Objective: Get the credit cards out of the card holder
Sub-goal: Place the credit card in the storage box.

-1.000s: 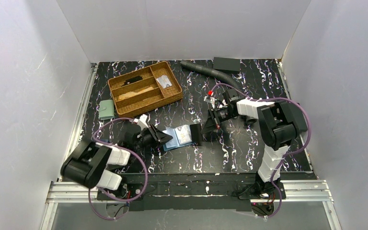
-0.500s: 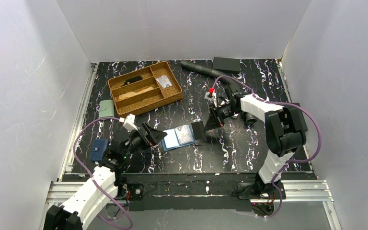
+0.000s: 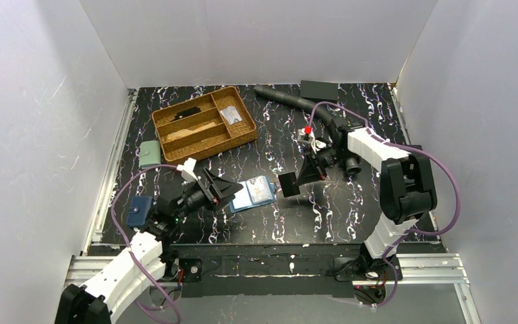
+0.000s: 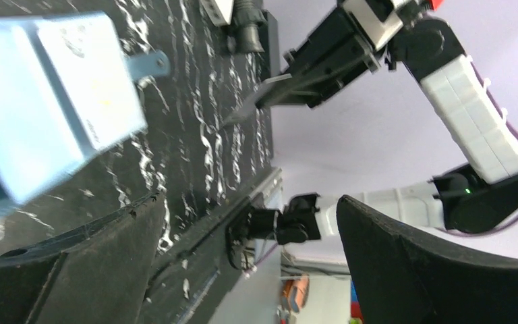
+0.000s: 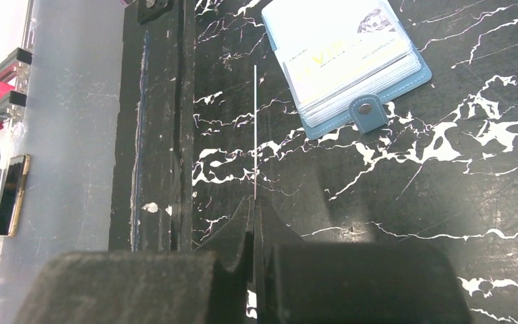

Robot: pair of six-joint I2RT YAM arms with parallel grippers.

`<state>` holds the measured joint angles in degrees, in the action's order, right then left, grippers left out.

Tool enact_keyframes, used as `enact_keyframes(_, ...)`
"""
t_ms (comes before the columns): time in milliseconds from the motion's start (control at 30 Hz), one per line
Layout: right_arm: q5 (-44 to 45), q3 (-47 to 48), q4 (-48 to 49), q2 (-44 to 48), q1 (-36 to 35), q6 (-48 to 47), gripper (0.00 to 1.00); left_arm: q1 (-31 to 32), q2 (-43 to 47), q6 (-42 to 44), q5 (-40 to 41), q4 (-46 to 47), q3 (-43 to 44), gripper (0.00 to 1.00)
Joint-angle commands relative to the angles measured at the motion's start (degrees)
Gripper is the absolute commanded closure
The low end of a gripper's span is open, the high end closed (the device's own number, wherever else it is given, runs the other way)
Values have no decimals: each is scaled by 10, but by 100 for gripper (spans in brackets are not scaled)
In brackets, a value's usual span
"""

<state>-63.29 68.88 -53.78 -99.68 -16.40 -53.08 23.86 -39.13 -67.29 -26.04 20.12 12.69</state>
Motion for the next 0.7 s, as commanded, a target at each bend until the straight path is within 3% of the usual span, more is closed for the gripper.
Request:
enact_keyframes(0,-10,14,-36,36,12,-53,99,69,13,-69,58,39,6,2)
enact_keyframes(567,68,-42,81,117,23,-8,99,160,-146,-189,148,39,122,5)
enact_keyframes(667,69,-52,98,124,23,-6,99,166,-179,-243,162,35,136,5)
